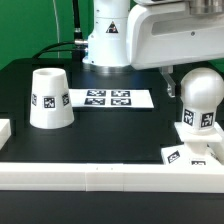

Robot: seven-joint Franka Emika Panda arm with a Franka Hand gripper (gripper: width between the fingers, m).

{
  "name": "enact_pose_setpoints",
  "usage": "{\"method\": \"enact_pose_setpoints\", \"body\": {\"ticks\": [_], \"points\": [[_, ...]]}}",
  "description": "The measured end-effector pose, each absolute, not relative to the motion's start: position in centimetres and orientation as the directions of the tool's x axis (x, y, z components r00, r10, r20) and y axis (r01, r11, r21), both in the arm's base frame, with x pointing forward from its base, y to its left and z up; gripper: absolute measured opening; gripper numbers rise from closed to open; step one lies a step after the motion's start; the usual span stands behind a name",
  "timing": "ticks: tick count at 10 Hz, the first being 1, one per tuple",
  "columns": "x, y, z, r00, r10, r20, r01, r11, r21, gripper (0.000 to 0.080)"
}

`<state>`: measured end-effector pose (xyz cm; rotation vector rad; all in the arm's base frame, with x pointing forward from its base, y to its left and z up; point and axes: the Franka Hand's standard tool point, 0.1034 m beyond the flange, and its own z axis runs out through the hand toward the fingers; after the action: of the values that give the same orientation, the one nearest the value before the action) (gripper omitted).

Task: Assemble lamp

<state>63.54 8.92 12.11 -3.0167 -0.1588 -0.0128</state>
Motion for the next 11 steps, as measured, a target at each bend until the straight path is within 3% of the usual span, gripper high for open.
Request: {"method": "enact_pose_setpoints", "body": {"ticks": [4,6,11], "points": [[63.51,8.65,11.96,0.922,0.383,0.045,0.386,-0.917,-0.104,0.0699],[63.71,8.85,11.85,0.806,0.587,0.075,0.591,-0.805,-0.053,0.0699],[63.58,8.74,11.71,0.526,0.848,0.069,0.85,-0.526,-0.013,0.0699]]}}
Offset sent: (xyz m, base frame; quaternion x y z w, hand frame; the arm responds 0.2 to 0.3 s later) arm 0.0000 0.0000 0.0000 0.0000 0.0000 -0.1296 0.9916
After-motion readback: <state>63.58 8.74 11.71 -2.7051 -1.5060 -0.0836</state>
